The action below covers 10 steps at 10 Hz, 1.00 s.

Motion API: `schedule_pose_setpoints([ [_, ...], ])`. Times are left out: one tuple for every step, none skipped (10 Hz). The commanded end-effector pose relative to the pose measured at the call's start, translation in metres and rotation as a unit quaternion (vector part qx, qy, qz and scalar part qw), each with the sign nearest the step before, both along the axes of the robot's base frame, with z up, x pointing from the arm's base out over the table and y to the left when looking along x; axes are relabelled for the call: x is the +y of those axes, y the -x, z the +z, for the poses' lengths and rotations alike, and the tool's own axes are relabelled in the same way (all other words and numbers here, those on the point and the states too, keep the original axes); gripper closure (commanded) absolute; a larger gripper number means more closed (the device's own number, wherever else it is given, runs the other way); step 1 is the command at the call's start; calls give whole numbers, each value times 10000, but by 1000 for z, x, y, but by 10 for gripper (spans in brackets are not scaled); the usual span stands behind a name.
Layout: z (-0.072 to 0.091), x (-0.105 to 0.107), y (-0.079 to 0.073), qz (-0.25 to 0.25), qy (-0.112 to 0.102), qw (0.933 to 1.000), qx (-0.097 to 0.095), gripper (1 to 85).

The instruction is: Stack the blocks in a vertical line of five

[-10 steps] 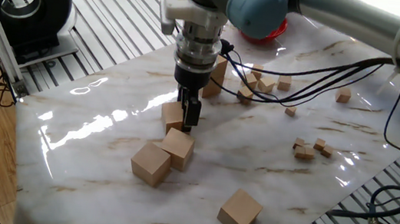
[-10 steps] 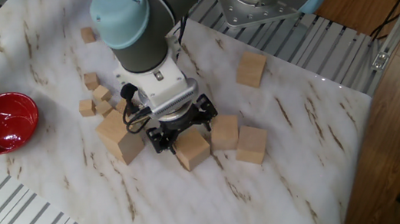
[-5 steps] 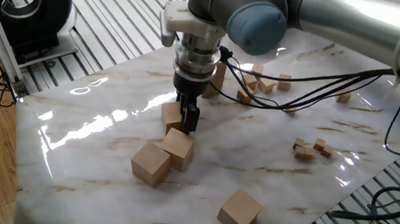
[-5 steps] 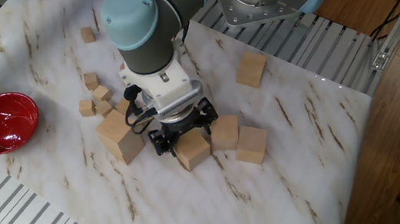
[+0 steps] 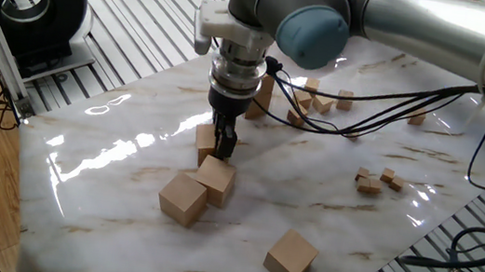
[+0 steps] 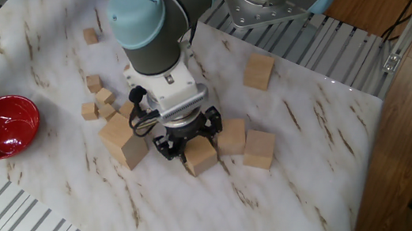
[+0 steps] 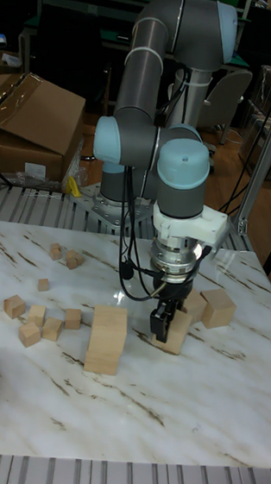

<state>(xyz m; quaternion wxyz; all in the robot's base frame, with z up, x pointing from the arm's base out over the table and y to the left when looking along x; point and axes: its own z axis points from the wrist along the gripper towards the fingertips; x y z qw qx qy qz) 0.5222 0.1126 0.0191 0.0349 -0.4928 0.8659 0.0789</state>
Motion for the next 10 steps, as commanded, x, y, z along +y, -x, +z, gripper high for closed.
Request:
schedule_pose_setpoints([
  [11, 0, -3, -121, -72, 9999, 27, 287],
  [15, 2, -4, -140, -88, 9999, 7, 290],
  [18, 1, -3, -132, -57, 9999, 6, 293],
  [22, 1, -3, -132, -57, 9999, 6, 293],
  [28, -4, -5, -50, 34, 10000, -17, 293],
  [37, -17, -7, 127, 240, 9996, -28, 293],
  [49, -25, -8, 226, 337, 9992, 22, 293],
  [57, -28, -9, 257, 351, 9990, 80, 297],
  [67, -28, -8, 275, 310, 9990, 154, 293],
  [79, -25, -8, 291, 278, 9990, 205, 293],
])
